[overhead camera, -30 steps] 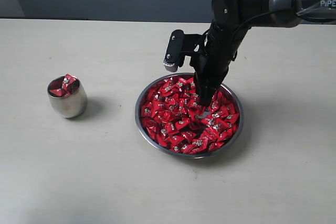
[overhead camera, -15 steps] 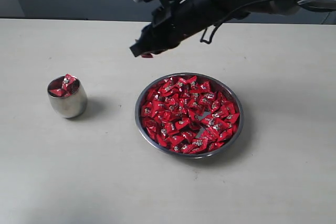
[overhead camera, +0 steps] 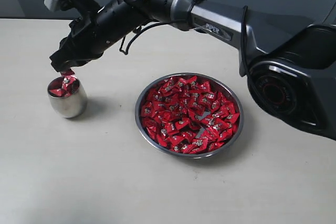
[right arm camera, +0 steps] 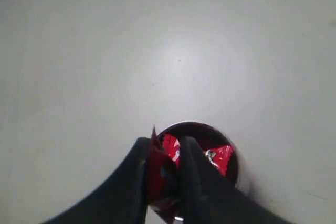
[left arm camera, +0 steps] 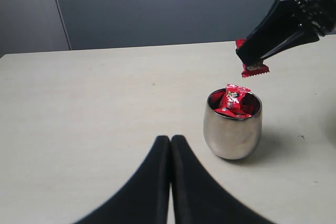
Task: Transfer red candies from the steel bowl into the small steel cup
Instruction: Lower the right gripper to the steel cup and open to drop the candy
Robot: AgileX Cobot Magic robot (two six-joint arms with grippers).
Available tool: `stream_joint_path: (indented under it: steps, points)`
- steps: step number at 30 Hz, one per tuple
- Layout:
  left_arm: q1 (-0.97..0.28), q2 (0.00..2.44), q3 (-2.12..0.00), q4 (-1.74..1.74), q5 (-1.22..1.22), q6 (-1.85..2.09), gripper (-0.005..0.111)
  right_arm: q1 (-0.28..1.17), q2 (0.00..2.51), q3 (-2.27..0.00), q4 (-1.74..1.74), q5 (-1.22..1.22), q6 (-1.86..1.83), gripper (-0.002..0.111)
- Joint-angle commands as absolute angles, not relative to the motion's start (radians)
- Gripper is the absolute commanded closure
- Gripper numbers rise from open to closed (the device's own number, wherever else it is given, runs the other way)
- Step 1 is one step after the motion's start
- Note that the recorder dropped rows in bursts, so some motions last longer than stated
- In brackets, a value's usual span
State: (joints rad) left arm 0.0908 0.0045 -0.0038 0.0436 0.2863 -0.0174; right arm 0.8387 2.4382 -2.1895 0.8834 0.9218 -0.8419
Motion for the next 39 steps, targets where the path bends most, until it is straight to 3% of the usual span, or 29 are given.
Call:
stream_joint_path:
  steps: [1, 20, 39]
  points:
    - [0.084, 0.000, 0.000, 0.045, 0.284, -0.020, 0.106, 0.856, 2.436, -2.201, 0.851, 0.929, -0.837, 0.109]
    - [0.084, 0.000, 0.000, 0.045, 0.284, -0.020, 0.106, 0.897, 2.479, -2.201, 0.794, 0.789, -0.839, 0.109]
    - [0.084, 0.000, 0.000, 0.045, 0.284, -0.020, 0.106, 0.897, 2.492, -2.201, 0.788, 0.855, -0.839, 0.109]
